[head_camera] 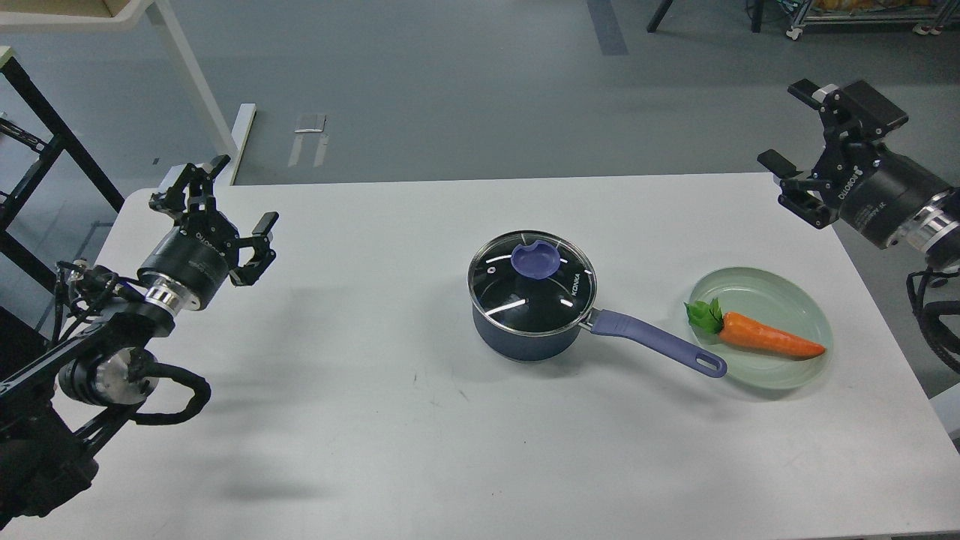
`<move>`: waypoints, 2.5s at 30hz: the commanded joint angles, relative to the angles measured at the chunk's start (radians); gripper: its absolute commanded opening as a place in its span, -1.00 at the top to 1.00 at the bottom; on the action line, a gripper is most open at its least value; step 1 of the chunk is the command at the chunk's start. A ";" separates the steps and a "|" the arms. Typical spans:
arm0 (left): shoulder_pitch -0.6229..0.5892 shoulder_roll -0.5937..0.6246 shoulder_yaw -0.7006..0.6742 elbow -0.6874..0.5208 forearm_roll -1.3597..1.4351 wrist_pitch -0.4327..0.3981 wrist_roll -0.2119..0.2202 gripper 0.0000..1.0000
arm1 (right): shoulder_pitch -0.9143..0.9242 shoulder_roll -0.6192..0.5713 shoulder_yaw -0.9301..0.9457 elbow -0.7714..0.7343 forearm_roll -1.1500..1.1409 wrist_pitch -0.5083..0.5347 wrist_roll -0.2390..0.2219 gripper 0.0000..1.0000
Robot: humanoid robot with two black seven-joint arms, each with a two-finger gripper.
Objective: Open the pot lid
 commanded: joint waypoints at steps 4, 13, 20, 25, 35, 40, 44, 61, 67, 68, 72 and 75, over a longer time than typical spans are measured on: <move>-0.076 0.020 0.005 0.026 0.000 -0.027 -0.020 -0.99 | 0.204 -0.040 -0.024 0.080 -0.838 0.003 0.000 -1.00; -0.076 0.022 0.005 -0.004 0.000 -0.028 -0.020 -0.99 | 0.365 0.026 -0.327 0.202 -1.259 0.005 0.000 -1.00; -0.078 0.023 0.005 -0.037 0.001 -0.028 -0.020 -0.99 | 0.391 0.065 -0.440 0.199 -1.526 0.002 0.000 -1.00; -0.076 0.023 0.005 -0.050 0.001 -0.028 -0.018 -0.99 | 0.373 0.083 -0.467 0.189 -1.636 -0.001 0.000 -1.00; -0.076 0.025 0.005 -0.078 0.001 -0.027 -0.018 -0.99 | 0.357 0.141 -0.512 0.148 -1.675 -0.012 0.000 -0.70; -0.076 0.022 0.006 -0.078 0.006 -0.025 -0.018 -0.99 | 0.356 0.140 -0.514 0.148 -1.675 -0.012 0.000 0.18; -0.081 0.022 0.005 -0.078 0.073 -0.025 -0.018 -0.99 | 0.351 0.138 -0.523 0.148 -1.672 -0.014 0.000 0.29; -0.511 0.010 0.299 -0.106 1.322 -0.022 -0.097 -0.99 | 0.350 0.135 -0.527 0.148 -1.666 -0.030 0.000 0.50; -0.746 -0.122 0.660 -0.038 1.558 0.189 -0.097 -0.99 | 0.347 0.138 -0.527 0.148 -1.666 -0.030 0.000 0.49; -0.763 -0.151 0.698 -0.006 1.569 0.208 -0.097 -0.99 | 0.347 0.140 -0.529 0.148 -1.666 -0.030 0.000 0.49; -0.796 -0.288 0.749 0.109 1.633 0.228 -0.097 -0.99 | 0.347 0.138 -0.527 0.148 -1.666 -0.030 0.000 0.48; -0.796 -0.371 0.750 0.192 1.680 0.230 -0.097 -0.99 | 0.345 0.137 -0.529 0.148 -1.664 -0.030 0.000 0.48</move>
